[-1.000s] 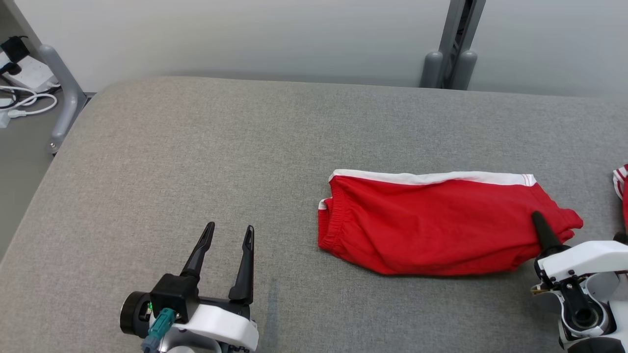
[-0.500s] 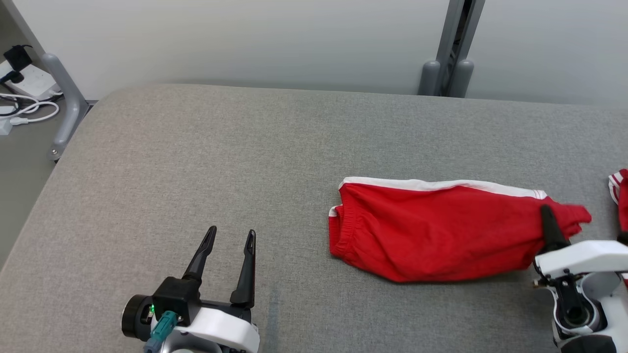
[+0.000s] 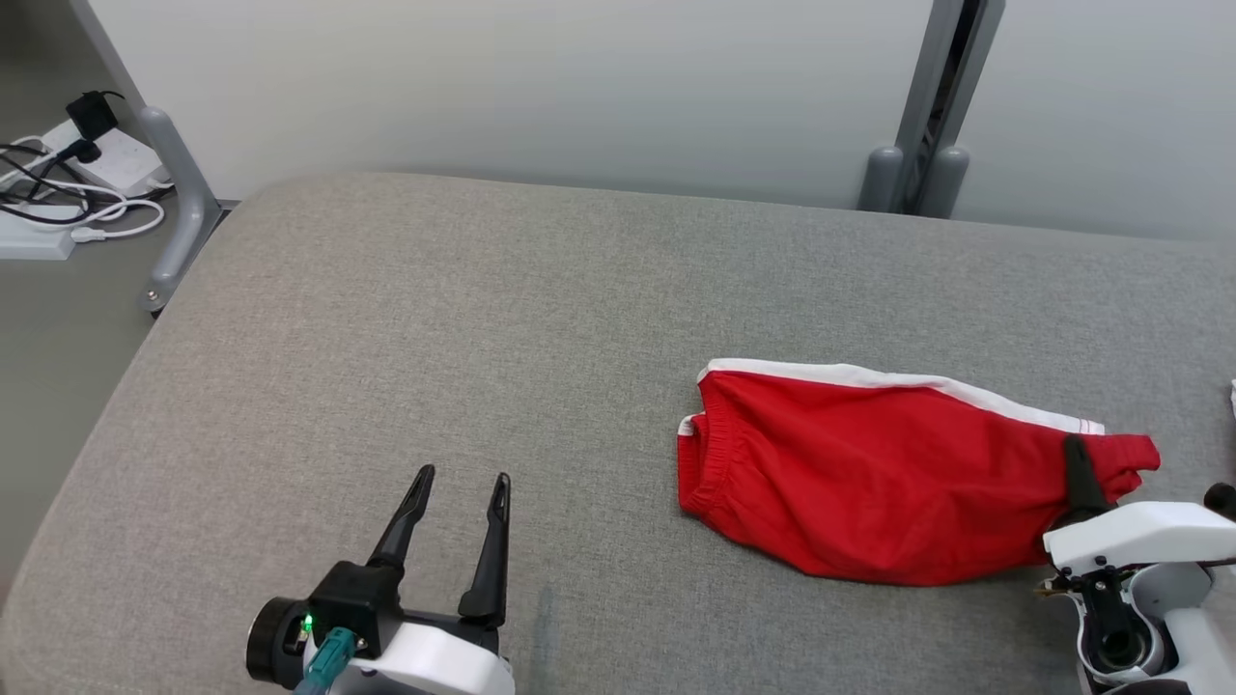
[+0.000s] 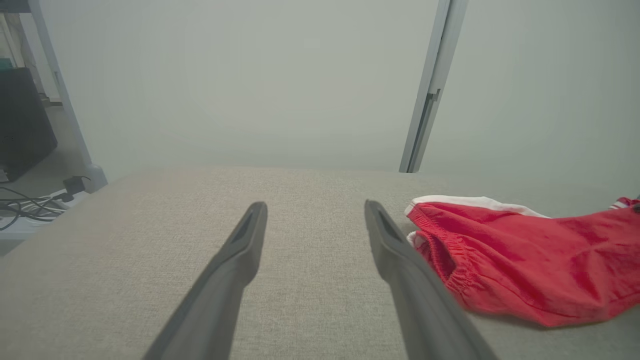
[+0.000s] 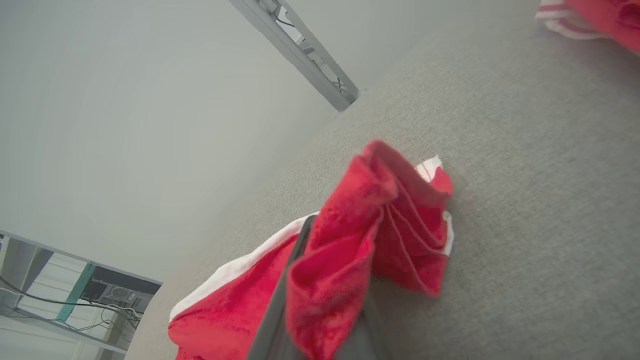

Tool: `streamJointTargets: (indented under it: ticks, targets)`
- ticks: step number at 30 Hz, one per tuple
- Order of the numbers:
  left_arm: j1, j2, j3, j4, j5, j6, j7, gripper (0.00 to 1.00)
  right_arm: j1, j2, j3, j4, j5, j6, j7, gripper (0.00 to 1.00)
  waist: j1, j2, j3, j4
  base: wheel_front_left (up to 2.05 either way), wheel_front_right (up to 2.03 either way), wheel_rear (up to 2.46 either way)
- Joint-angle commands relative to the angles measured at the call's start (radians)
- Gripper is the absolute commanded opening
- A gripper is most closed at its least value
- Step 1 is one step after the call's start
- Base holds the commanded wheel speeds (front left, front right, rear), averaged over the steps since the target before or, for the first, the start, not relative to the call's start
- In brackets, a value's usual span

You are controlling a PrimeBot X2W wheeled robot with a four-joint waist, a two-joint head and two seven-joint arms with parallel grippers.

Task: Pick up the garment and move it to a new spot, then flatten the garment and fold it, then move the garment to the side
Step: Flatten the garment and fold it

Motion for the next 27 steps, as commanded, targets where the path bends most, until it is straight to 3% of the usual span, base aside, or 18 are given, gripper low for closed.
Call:
streamJointTargets:
  ticks: [1,6,9,20,27]
  targets:
    - [0.005,0.005,0.006,-0.003,0.002,0.005,-0.005,1.00,0.010,-0.001,-0.003,0.001,0.006,0.000,-0.013,0.00,0.0000,-0.0001,-0.002,0.000,0.00,0.00,0.00]
    - [0.018,0.005,0.010,-0.002,0.010,0.003,-0.005,1.00,-0.011,0.005,-0.014,-0.007,-0.002,0.000,-0.068,0.00,0.0000,-0.0001,-0.011,-0.008,0.00,0.00,0.00]
    - [0.015,0.004,0.012,-0.001,0.014,-0.001,-0.005,1.00,-0.045,0.010,0.037,-0.044,-0.033,0.000,-0.105,0.00,0.0000,-0.0001,-0.012,-0.012,0.00,0.00,0.00]
    - [0.007,0.005,-0.004,0.003,0.002,-0.003,-0.005,1.00,-0.108,-0.025,0.417,-0.101,-0.312,0.000,-0.158,0.00,0.0000,-0.0001,-0.003,0.029,0.00,0.00,0.00]
    - [-0.007,0.004,-0.012,0.004,-0.007,0.002,-0.005,1.00,-0.149,-0.034,0.621,-0.004,-0.349,0.000,-0.121,0.00,0.0000,-0.0001,0.008,0.060,0.00,0.00,0.00]
